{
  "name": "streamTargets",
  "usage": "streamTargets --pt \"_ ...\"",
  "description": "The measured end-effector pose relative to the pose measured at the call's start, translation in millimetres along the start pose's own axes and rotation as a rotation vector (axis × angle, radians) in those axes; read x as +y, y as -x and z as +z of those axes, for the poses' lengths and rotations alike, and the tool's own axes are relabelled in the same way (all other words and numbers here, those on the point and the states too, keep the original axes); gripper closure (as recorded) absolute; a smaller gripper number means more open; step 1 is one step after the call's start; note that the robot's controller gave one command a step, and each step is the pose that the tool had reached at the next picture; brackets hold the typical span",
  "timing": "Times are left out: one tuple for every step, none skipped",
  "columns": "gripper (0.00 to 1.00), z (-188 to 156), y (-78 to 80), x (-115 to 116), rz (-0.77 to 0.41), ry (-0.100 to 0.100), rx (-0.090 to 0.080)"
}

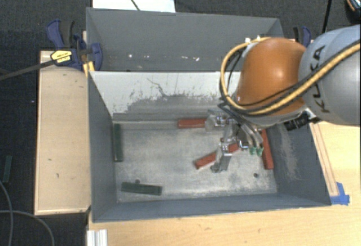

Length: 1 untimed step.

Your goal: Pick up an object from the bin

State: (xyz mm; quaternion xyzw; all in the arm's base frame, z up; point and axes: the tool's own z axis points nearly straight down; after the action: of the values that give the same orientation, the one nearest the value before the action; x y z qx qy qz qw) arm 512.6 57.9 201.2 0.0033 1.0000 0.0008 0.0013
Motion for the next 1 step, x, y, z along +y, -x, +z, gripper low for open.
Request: streamTargets --pt "0.00 135.1 39.0 -23.2 -0.012 -0.002 0.007"
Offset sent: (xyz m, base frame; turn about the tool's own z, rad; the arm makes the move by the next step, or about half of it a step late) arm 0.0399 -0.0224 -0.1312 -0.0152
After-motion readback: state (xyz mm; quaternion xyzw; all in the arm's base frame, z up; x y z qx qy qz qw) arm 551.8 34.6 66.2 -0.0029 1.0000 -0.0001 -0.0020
